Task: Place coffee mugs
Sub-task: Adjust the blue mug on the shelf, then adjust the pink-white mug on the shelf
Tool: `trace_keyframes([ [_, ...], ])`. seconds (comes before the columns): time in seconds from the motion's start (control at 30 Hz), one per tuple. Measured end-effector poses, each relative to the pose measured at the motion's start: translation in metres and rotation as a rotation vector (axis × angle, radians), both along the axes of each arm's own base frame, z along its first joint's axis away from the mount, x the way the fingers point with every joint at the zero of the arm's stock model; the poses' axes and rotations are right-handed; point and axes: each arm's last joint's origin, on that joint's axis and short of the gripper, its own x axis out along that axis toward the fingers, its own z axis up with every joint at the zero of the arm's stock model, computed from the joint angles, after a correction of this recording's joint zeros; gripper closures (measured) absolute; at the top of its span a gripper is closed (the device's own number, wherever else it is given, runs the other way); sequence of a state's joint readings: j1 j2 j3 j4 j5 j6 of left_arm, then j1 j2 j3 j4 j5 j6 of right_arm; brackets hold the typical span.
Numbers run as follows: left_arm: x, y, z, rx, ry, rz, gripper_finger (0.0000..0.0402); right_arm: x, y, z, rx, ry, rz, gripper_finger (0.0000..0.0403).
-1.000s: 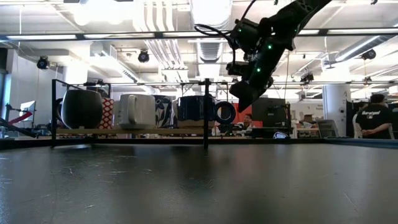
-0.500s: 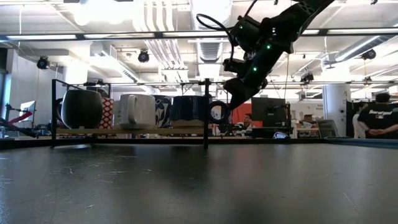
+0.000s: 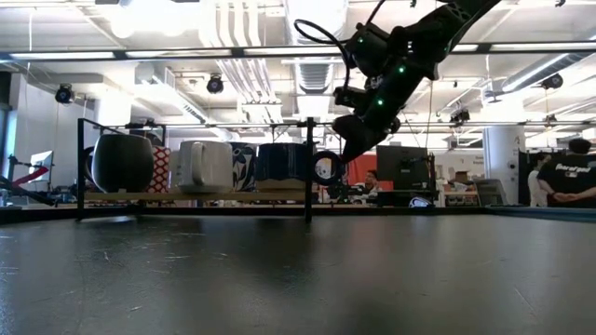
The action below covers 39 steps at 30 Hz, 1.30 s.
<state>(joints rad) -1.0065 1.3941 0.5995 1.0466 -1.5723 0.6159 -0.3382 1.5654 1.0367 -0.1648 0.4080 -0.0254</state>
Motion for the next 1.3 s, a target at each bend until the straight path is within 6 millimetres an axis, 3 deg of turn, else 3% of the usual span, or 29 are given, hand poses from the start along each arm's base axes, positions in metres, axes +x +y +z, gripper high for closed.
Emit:
trace_keyframes([
  [0.27,0.000,0.000,0.000,-0.001,-0.001,0.000,0.0335,0.003,0.003,0.002,0.016,-0.036,0.035,0.0284],
  [0.57,0.000,0.003,0.004,-0.040,-0.026,0.006,0.0335,-0.004,0.003,-0.001,-0.019,0.078,0.000,0.0284],
  [0.83,0.013,0.030,0.009,-0.179,-0.128,0.113,0.0335,-0.016,0.007,0.005,0.034,0.159,-0.020,0.0284],
  [1.17,-0.001,0.065,0.017,-0.310,-0.237,0.154,0.0335,-0.032,0.018,0.017,0.206,0.162,0.090,0.0284],
  [1.3,-0.005,0.071,0.008,-0.255,-0.197,0.160,0.0335,-0.037,0.020,0.022,0.224,0.155,0.107,0.0284],
])
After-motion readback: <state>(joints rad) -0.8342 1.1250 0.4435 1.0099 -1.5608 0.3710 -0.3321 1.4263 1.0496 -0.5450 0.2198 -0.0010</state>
